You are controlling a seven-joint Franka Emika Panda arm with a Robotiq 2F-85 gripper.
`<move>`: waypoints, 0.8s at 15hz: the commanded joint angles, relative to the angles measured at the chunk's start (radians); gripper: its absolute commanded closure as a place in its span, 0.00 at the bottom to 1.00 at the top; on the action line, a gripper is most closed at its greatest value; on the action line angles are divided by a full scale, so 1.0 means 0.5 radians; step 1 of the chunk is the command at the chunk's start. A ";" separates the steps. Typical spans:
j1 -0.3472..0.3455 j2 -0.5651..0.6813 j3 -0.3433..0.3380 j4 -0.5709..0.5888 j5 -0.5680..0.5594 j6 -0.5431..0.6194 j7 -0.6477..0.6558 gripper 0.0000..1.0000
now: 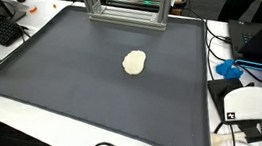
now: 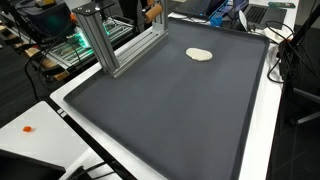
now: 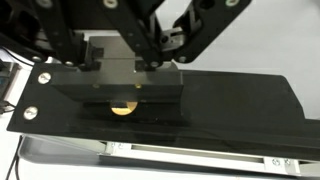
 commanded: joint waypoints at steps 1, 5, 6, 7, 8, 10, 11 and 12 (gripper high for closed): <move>0.000 -0.059 0.013 -0.034 0.051 -0.050 0.017 0.78; -0.004 -0.050 0.012 -0.047 0.067 -0.062 0.037 0.78; -0.004 -0.049 0.012 -0.048 0.071 -0.064 0.043 0.78; -0.009 -0.049 0.016 -0.048 0.064 -0.066 0.051 0.78; -0.010 -0.049 0.015 -0.044 0.065 -0.081 0.057 0.78; -0.013 -0.056 0.015 -0.036 0.062 -0.102 0.069 0.78; -0.013 -0.060 0.013 -0.031 0.065 -0.117 0.075 0.78; -0.015 -0.061 0.016 -0.027 0.061 -0.130 0.080 0.78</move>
